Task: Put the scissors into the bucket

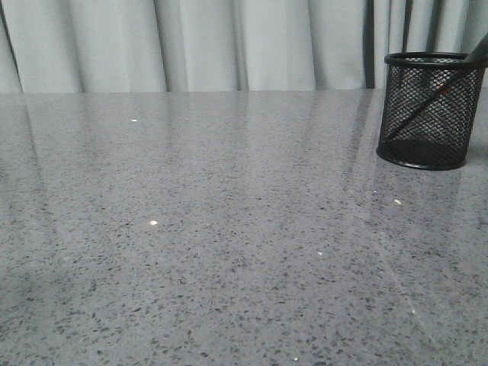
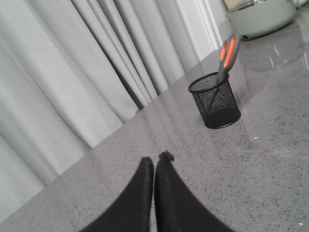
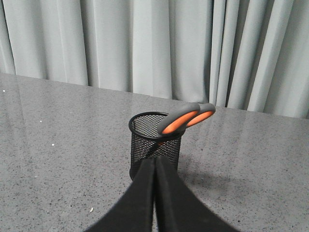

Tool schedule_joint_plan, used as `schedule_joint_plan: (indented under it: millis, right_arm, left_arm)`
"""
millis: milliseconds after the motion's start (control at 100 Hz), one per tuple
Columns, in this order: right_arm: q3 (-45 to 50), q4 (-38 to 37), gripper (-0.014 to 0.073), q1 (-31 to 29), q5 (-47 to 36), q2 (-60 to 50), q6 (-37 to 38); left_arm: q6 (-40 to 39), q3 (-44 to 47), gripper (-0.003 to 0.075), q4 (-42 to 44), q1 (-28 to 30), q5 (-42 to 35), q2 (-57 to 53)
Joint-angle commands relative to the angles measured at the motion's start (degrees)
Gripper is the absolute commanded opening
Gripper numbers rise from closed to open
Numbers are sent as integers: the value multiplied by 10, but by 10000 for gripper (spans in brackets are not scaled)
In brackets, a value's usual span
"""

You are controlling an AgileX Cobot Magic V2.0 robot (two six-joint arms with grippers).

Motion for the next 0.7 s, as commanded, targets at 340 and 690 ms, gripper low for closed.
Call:
schedule_joint_plan:
  millis: [340, 690]
  right_arm:
    - [-12, 0, -45, 0, -50, -9, -5]
    - [-12, 0, -45, 0, -49, -9, -5]
  left_arm:
    - [-6, -14, -19, -3, -5, -46, 5]
    - [-72, 52, -19, 11, 24, -111, 5]
